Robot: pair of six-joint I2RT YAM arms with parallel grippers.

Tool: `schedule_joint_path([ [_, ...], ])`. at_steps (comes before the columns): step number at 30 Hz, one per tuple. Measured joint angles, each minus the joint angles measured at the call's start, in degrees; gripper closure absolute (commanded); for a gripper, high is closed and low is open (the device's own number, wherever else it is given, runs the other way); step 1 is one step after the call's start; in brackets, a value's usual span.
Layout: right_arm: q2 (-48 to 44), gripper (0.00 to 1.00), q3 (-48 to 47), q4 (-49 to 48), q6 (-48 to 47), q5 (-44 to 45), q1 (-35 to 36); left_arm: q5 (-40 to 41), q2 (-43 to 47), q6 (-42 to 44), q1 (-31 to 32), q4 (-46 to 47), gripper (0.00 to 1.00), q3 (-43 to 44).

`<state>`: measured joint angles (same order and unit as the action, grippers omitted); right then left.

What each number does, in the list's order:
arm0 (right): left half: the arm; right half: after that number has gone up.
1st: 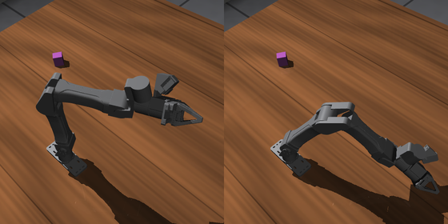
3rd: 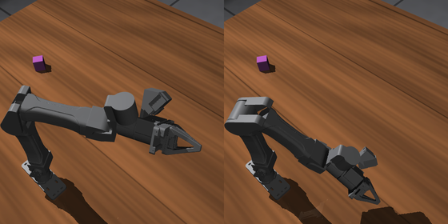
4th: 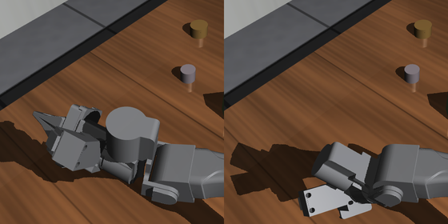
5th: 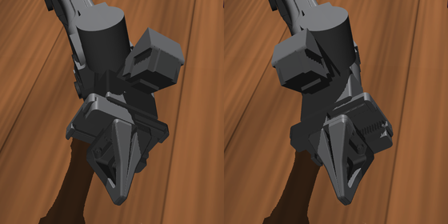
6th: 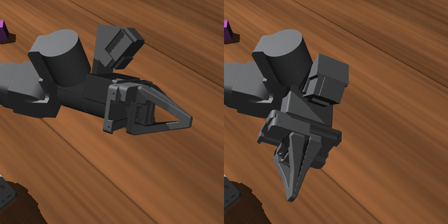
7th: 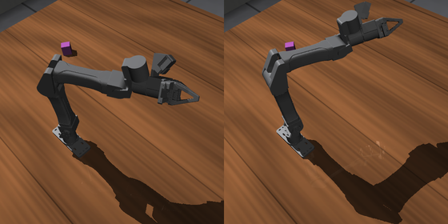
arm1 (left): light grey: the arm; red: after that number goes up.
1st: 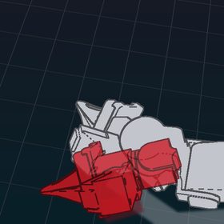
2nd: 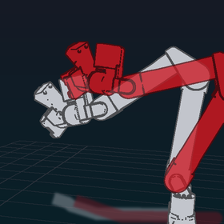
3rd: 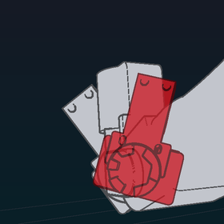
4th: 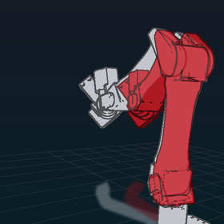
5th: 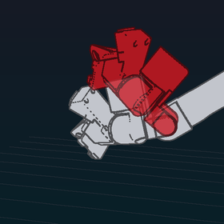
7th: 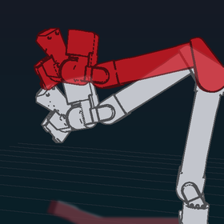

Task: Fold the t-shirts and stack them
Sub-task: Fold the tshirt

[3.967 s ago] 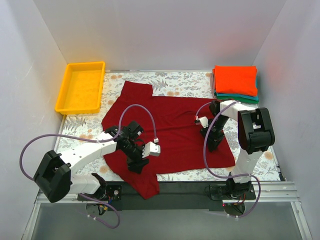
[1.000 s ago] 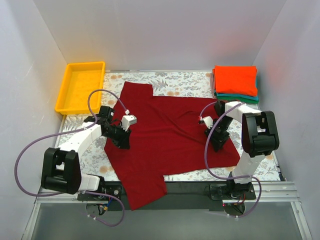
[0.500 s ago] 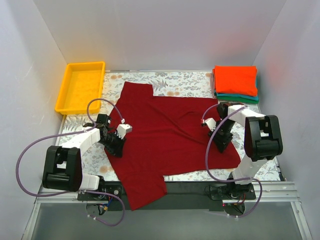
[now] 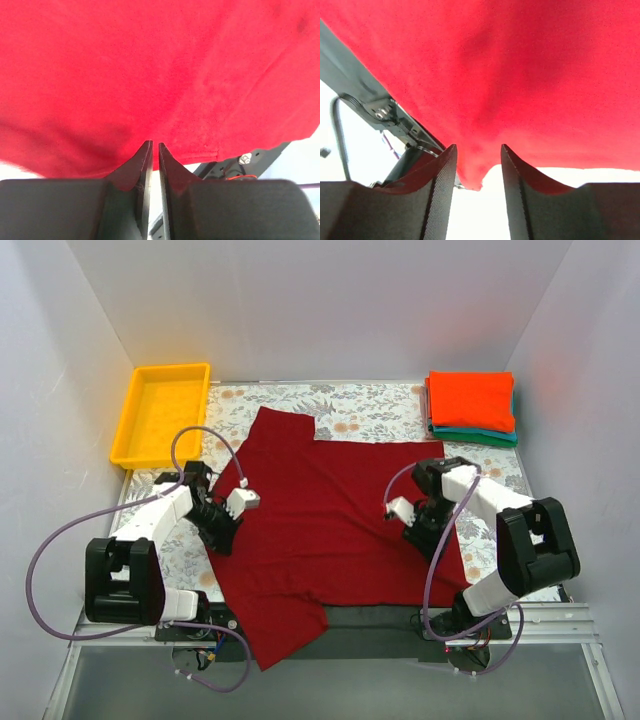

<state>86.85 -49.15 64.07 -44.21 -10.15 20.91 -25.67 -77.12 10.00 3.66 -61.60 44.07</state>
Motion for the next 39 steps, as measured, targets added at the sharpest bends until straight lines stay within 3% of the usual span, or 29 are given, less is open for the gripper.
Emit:
schedule_joint_path([
  [6,8.1,0.6,-23.7,0.5,0.7,-3.3,-9.0,-3.9,-5.7,-5.2,-0.6,2.8,0.86,14.9],
  [12,24.8,0.64,-36.1,-4.0,4.7,-3.2,-10.8,-2.7,-16.2,-15.1,-1.1,14.7,0.86,16.0],
  [17,29.6,0.64,-34.6,-8.2,6.5,-2.6,-10.7,-0.3,-15.8,-16.1,-4.0,19.4,0.89,7.2],
  [22,24.8,0.59,-27.7,-12.5,6.7,-2.8,-10.2,-0.2,-10.0,-13.4,-8.9,19.6,0.91,1.4],
  [23,23.4,0.49,-25.9,-12.9,6.7,-3.4,-10.0,-0.2,-9.4,-13.2,-9.4,19.4,0.85,0.9],
  [25,22.3,0.47,-25.0,-11.7,7.0,-5.1,-9.9,-0.2,-8.0,-11.1,-10.8,16.9,0.79,0.1],
  [27,22.3,0.46,-28.2,-10.2,7.6,-6.2,-10.7,-1.2,-9.1,-11.3,-11.0,11.7,0.7,4.3],
  [31,23.6,0.46,-42.0,-10.4,10.1,-7.6,-15.4,-6.5,-13.7,-14.6,-11.1,8.8,0.65,20.5],
  [35,27.4,0.47,-52.4,-12.5,12.7,-7.6,-19.7,-10.5,-17.6,-20.3,-10.6,14.4,0.64,33.2],
  [39,33.8,0.48,-55.8,-13.4,15.0,-6.5,-21.2,-10.9,-22.0,-26.5,-9.0,20.4,0.64,38.2],
])
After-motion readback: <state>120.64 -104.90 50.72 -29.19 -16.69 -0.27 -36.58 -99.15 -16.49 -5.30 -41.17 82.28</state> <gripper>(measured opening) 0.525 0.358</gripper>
